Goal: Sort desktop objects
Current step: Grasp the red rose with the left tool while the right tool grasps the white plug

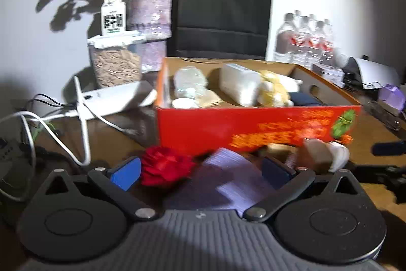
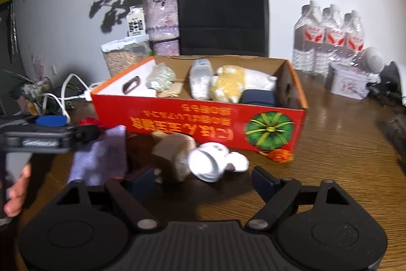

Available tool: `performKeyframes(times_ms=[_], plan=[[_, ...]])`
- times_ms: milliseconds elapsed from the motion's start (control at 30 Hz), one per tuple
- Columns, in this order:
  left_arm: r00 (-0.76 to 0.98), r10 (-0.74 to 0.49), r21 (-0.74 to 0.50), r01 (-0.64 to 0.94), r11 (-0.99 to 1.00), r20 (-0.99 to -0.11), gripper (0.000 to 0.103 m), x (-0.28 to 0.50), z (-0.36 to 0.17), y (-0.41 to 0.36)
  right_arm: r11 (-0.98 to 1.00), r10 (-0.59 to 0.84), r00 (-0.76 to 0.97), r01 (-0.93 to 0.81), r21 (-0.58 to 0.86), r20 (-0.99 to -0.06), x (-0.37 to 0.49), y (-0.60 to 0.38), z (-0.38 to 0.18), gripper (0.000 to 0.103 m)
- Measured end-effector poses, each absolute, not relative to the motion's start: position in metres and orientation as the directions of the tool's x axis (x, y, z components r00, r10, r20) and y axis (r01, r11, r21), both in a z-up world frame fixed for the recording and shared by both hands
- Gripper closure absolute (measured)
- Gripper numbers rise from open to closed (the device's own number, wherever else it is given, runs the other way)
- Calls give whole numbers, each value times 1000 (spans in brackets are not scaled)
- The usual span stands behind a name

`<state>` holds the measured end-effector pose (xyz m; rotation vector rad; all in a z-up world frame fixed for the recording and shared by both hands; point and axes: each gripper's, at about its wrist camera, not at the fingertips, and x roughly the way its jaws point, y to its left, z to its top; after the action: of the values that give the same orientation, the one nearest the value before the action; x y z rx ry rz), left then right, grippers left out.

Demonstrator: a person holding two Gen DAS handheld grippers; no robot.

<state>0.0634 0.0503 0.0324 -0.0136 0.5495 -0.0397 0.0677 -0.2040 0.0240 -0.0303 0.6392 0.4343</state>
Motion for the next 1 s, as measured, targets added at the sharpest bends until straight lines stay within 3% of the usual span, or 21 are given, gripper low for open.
performKeyframes(times_ms=[167, 267, 333, 367, 400, 467, 500, 567, 1000], plan=[[848, 82, 85, -43, 995, -523, 0, 101, 32, 62, 903, 393, 694, -414, 113, -603, 88, -168, 21, 17], [844, 80, 103, -29, 994, -531, 2, 112, 27, 63, 918, 339, 706, -391, 57, -622, 101, -147, 16, 19], [835, 84, 102, -34, 994, -544, 13, 114, 23, 62, 924, 324, 708, -378, 52, -628, 106, -141, 13, 22], [828, 71, 91, -24, 996, -556, 25, 115, 20, 64, 927, 315, 705, -371, 47, -635, 109, -138, 10, 24], [818, 53, 74, -13, 997, -573, 39, 116, 17, 65, 928, 309, 701, -369, 45, -643, 112, -136, 7, 31], [796, 33, 43, -9, 999, -604, 58, 117, 13, 68, 932, 296, 713, -362, 27, -636, 111, -133, 3, 51], [798, 36, 42, -13, 999, -602, 62, 116, 12, 68, 934, 283, 720, -358, 11, -634, 109, -132, 2, 57], [808, 38, 44, -15, 999, -589, 68, 111, 13, 69, 934, 286, 719, -357, 17, -633, 107, -134, 2, 57], [885, -14, -52, -11, 999, -466, 73, 30, 65, 67, 941, 332, 790, -315, 123, -515, 29, -195, 52, 57]])
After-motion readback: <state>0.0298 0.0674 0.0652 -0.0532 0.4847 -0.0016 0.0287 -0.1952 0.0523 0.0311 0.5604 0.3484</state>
